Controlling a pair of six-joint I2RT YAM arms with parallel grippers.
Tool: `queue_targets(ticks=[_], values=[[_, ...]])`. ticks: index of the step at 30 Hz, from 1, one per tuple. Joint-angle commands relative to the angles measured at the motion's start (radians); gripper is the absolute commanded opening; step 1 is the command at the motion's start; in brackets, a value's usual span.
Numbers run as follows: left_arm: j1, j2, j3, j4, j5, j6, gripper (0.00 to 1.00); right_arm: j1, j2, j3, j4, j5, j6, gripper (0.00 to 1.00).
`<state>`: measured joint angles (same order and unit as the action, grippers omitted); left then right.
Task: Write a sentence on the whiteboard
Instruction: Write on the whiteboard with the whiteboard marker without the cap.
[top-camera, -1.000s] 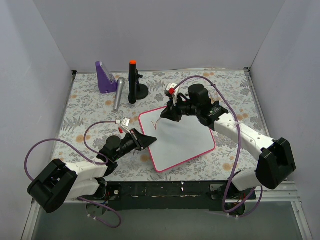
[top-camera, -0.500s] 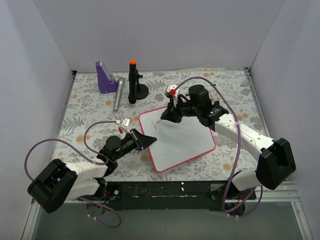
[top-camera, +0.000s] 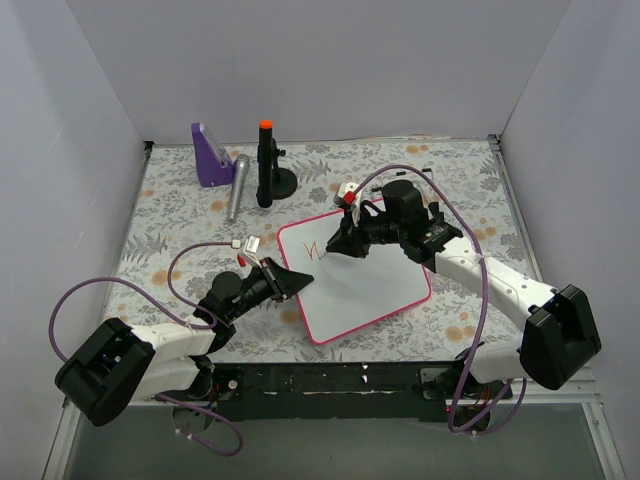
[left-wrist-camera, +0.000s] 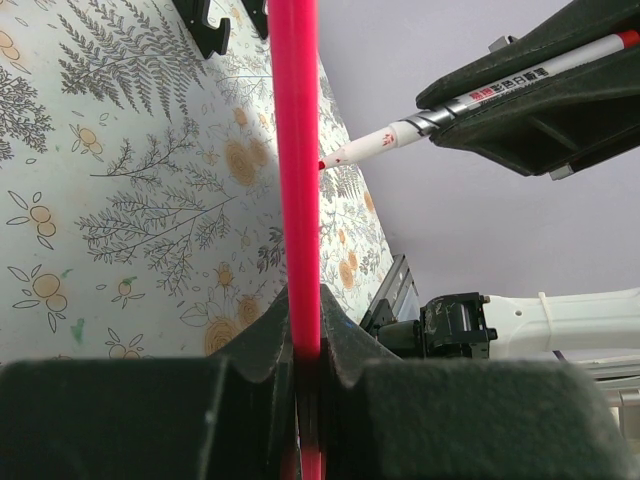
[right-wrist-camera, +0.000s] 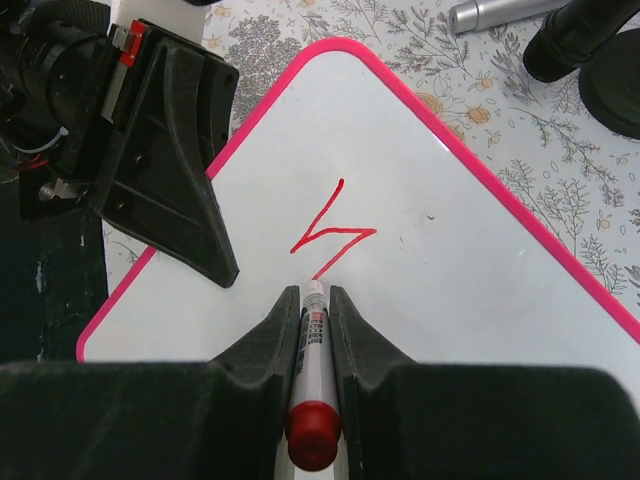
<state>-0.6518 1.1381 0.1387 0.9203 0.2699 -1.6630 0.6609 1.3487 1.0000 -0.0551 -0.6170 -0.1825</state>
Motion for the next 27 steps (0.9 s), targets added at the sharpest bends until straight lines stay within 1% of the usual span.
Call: queue_targets(ticks=[1, 8, 15, 17, 22, 24, 27], values=[[-0.005, -0.024, 0.016, 0.135, 0.015, 0.032, 0.0, -0.003, -0.003, 0.023, 0.001, 0.031, -0.011, 0.01], [-0.005, -0.023, 0.015, 0.135, 0.017, 0.032, 0.0, -0.015, 0.033, 0.086, 0.012, 0.072, -0.014, 0.01], [-0.005, -0.012, 0.013, 0.149, 0.02, 0.031, 0.0, -0.066, 0.079, 0.152, 0.014, 0.088, -0.009, 0.01], [-0.005, -0.009, 0.013, 0.15, 0.02, 0.031, 0.0, -0.076, 0.086, 0.176, 0.006, 0.06, -0.006, 0.01], [-0.005, -0.012, 0.013, 0.147, 0.018, 0.032, 0.0, -0.081, 0.026, 0.192, -0.035, -0.122, -0.021, 0.01], [-0.005, -0.014, 0.01, 0.149, 0.018, 0.031, 0.0, -0.081, -0.011, 0.181, -0.06, -0.17, -0.034, 0.01], [-0.005, -0.014, 0.01, 0.152, 0.017, 0.034, 0.0, -0.08, -0.04, 0.157, -0.103, -0.197, -0.07, 0.01]])
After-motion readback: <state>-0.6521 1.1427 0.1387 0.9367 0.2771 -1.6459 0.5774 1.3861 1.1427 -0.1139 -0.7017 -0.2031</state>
